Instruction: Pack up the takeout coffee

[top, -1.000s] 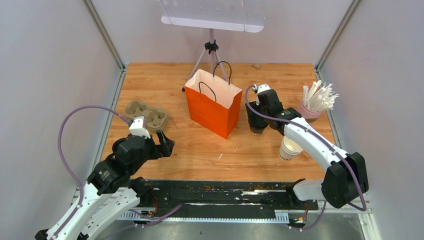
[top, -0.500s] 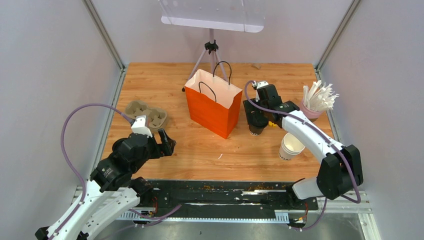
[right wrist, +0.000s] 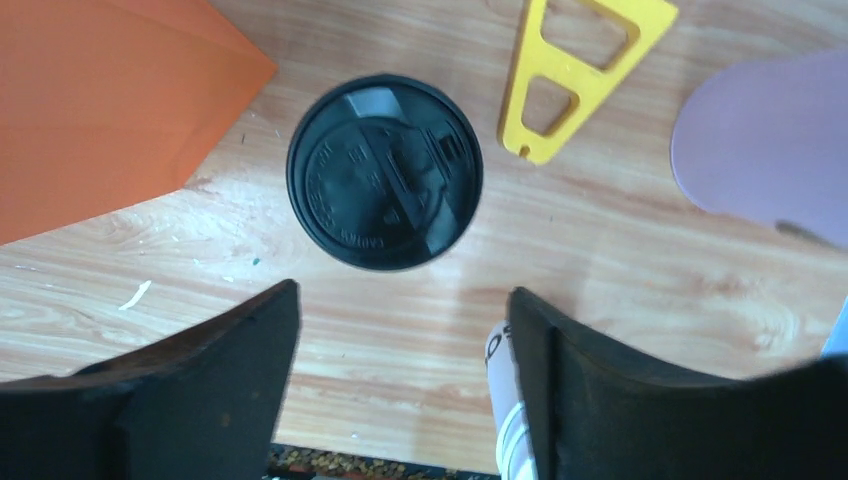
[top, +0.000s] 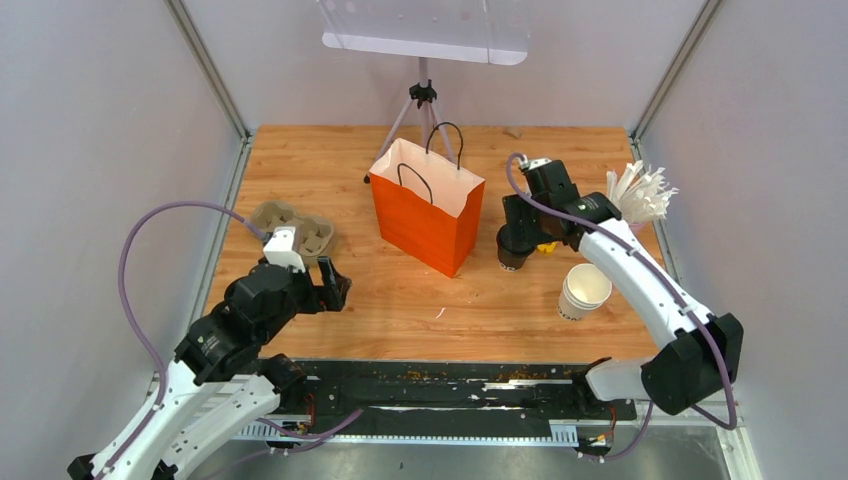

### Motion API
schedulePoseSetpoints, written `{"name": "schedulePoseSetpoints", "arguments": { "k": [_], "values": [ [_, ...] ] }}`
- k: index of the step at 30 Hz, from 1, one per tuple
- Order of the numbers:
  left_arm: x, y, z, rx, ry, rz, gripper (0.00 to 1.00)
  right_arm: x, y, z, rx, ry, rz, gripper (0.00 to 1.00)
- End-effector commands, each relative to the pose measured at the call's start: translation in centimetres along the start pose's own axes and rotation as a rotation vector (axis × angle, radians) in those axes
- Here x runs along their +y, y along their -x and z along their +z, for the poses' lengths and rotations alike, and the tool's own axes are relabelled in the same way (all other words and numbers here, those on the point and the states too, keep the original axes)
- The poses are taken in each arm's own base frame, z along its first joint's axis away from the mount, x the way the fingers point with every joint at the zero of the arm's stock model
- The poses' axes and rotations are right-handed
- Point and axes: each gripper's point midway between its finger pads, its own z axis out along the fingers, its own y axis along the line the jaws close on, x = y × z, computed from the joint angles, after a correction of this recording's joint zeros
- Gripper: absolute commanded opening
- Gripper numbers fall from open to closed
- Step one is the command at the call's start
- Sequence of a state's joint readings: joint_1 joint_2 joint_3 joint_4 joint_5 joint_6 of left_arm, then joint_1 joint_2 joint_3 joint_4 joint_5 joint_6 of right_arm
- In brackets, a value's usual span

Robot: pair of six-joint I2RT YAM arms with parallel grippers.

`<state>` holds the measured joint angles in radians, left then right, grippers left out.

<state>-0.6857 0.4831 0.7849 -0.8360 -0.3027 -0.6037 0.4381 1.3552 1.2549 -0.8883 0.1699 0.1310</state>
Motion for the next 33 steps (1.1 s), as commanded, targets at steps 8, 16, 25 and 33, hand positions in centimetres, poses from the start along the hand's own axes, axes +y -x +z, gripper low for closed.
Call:
{"name": "schedulePoseSetpoints", "arguments": {
  "k": [8,16,25,33],
  "values": [
    [-1.1,2.9,-1.8,-0.169,-0.131,0.161,1.0,-5.8,-4.1,-5.5,0.019,-0.155,0.147,0.6],
    [-0.6,3.0,-2.1,-0.178,-0.108,0.148,1.0,-6.2,-6.8,-4.2,0.065,-0.126,0.202,0.46],
    [-0.5,3.0,-2.1,-0.181,-0.105,0.144,1.0,-6.8,-7.7,-3.3,0.117,-0.162,0.239,0.38],
    [-0.3,3.0,-2.2,-0.186,-0.101,0.142,1.0,-6.6,-8.4,-3.2,0.138,-0.158,0.292,0.35]
  ]
}}
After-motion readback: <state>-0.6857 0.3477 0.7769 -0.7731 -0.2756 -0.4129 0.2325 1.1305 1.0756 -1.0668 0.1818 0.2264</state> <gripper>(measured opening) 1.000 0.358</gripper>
